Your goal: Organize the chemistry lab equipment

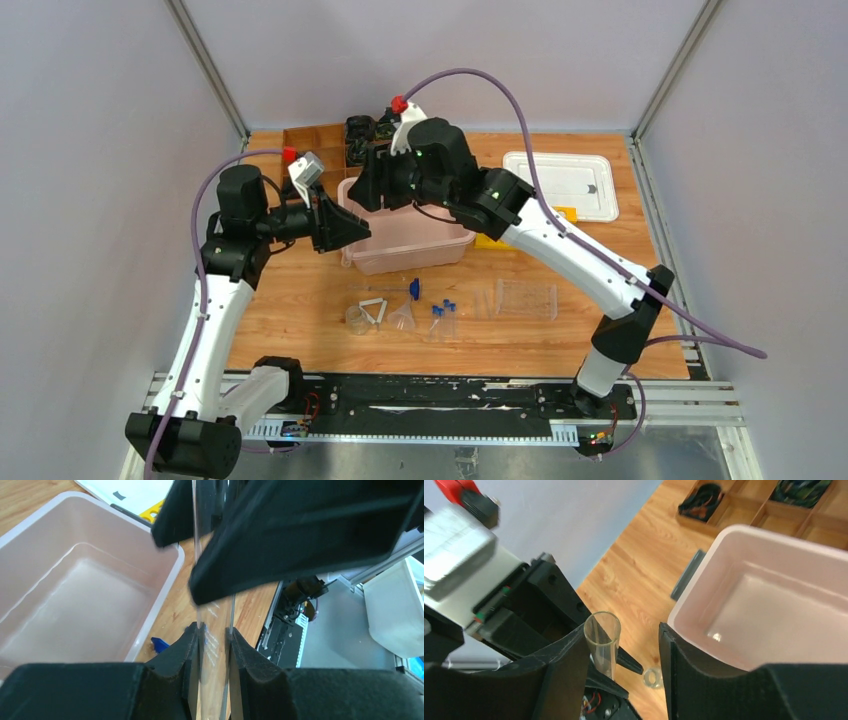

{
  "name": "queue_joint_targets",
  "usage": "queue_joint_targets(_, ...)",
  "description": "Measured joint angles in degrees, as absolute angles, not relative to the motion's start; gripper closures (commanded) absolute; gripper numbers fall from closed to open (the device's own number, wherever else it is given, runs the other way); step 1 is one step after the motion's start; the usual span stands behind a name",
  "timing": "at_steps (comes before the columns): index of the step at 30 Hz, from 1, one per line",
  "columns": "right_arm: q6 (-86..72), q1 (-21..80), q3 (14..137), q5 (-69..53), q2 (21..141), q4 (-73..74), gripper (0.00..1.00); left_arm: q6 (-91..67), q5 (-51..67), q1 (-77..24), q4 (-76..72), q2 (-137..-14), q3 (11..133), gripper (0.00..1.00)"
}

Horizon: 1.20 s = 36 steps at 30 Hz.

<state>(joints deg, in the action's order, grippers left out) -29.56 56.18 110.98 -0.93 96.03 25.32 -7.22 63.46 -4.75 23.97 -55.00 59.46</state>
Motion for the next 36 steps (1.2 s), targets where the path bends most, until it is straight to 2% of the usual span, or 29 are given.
queue_joint_targets(3, -30.3, 56.2, 111.2, -4.2, 98.1, 26.7, 0.56, -7.0, 62.9, -5.0, 24.6, -55.0, 59.5, 0.98)
queue_joint_targets(8, -31.1, 56.1, 112.1, -7.8, 99.4, 27.4, 0.79, -6.7, 62.3, -5.1, 25.5, -55.2, 59.4, 0.97)
queue_joint_targets(9, -31.5, 56.1, 112.1, -8.5, 99.4, 27.4, 0.86, -6.5, 62.3, -5.1, 25.5, -55.2, 59.4, 0.87)
queue_joint_targets(11, -31.8, 55.9, 112.2, -9.1, 99.4, 27.5, 0.97, -5.9, 62.3, -5.4, 25.6, -55.2, 59.4, 0.55)
queue_joint_targets(12, -31.9, 55.6, 112.1, -9.5, 99.3, 27.5, 1.0, -5.8, 62.0, -5.4, 25.6, -55.3, 59.4, 0.31)
queue_joint_targets(13, -31.6, 55.3, 111.8, -10.0, 99.3, 27.4, 1.0, -5.5, 61.7, -5.5, 25.7, -55.4, 59.5, 0.11)
queue_joint_targets(14, -31.3, 54.9, 111.3, -9.8, 99.0, 27.9, 1.0, -5.0, 61.2, -5.5, 26.0, -55.6, 59.5, 0.02)
queue_joint_targets(18, -28.0, 50.2, 106.0, -5.5, 95.0, 32.2, 1.0, -4.1, 56.8, -5.4, 32.3, -57.9, 63.4, 0.0)
queue_joint_targets(24, -19.3, 39.6, 95.6, 12.3, 82.1, 36.7, 1.0, 1.2, 50.3, -5.4, 44.1, -63.5, 74.2, 0.0)
queue_joint_targets(30, -14.6, 27.1, 76.4, 23.0, 66.8, 27.5, 1.0, 2.0, 46.3, -5.4, 49.4, -64.4, 74.3, 0.0)
queue_joint_targets(36, -11.8, 23.9, 64.2, 26.0, 65.2, 15.5, 1.0, 2.5, 42.6, -5.4, 50.4, -63.9, 74.2, 0.0)
